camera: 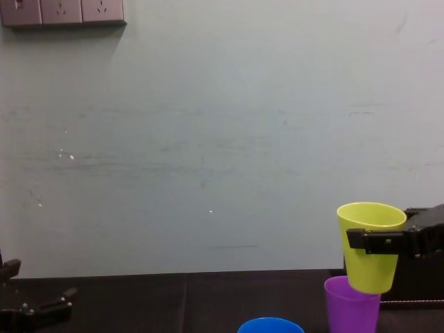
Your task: Stack the three plastic cups sequentially using one hand.
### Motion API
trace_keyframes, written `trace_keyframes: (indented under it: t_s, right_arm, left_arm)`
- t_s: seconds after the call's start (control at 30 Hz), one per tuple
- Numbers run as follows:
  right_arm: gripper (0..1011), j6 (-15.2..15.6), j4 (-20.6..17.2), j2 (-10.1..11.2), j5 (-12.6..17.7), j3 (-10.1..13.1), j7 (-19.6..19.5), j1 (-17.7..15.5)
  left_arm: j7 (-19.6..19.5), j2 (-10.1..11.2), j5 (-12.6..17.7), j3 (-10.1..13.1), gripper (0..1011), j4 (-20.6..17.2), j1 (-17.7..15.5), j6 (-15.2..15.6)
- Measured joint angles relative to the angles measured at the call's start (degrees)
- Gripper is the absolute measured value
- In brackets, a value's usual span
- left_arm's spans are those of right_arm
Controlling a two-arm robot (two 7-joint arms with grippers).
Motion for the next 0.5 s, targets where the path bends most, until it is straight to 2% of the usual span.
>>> trace_keyframes:
  t_s: [0.5]
  right_arm:
    - [738,0.06,3.95,-1.90,-1.88,-0.52,1.50,2.48]
  left_arm:
    - [0.00,0.00,0.00,0.00,1010,0.00,0.00,0.00]
